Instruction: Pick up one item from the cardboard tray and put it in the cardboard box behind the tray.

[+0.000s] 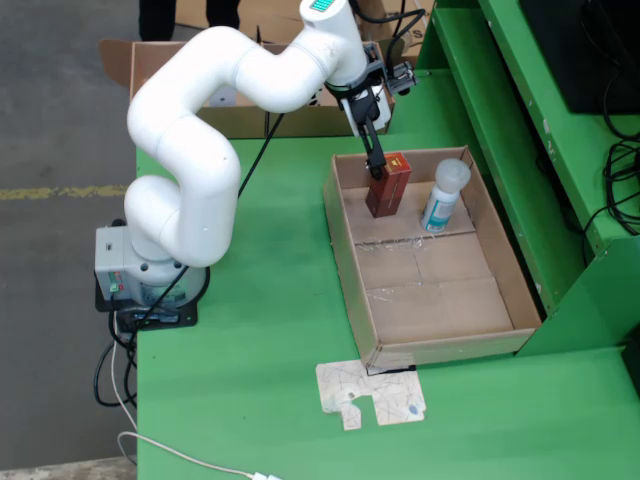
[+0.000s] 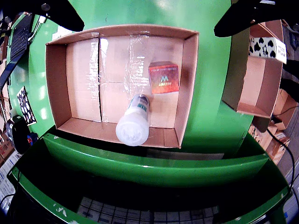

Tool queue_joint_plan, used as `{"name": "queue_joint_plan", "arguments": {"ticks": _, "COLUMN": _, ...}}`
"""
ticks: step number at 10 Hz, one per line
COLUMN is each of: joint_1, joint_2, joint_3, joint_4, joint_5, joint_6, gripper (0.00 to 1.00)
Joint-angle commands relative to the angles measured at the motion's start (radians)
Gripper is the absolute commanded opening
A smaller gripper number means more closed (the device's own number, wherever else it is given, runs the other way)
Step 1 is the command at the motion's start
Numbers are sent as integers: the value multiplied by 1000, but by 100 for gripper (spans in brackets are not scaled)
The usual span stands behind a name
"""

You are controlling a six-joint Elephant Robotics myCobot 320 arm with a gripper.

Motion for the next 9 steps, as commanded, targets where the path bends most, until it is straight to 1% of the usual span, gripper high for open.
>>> {"name": "queue_joint_plan", "arguments": {"ticks": 1, "joint_1": -36, "joint_2": -72, "joint_3": 106, "joint_4": 26, "joint_5": 4, "joint_6": -16, "gripper": 100}}
{"name": "queue_joint_plan", "arguments": {"ticks": 2, "joint_1": -36, "joint_2": -72, "joint_3": 106, "joint_4": 26, "joint_5": 4, "joint_6": -16, "gripper": 100}}
{"name": "queue_joint_plan", "arguments": {"ticks": 3, "joint_1": -59, "joint_2": -147, "joint_3": 198, "joint_4": 15, "joint_5": 13, "joint_6": -34, "gripper": 100}}
{"name": "queue_joint_plan", "arguments": {"ticks": 7, "joint_1": -72, "joint_2": -155, "joint_3": 206, "joint_4": 11, "joint_5": 17, "joint_6": -45, "gripper": 100}}
{"name": "queue_joint_plan", "arguments": {"ticks": 8, "joint_1": -94, "joint_2": -228, "joint_3": 263, "joint_4": 28, "joint_5": 35, "joint_6": -67, "gripper": 100}}
{"name": "queue_joint_plan", "arguments": {"ticks": 9, "joint_1": -100, "joint_2": -264, "joint_3": 314, "joint_4": 14, "joint_5": 41, "joint_6": -72, "gripper": 100}}
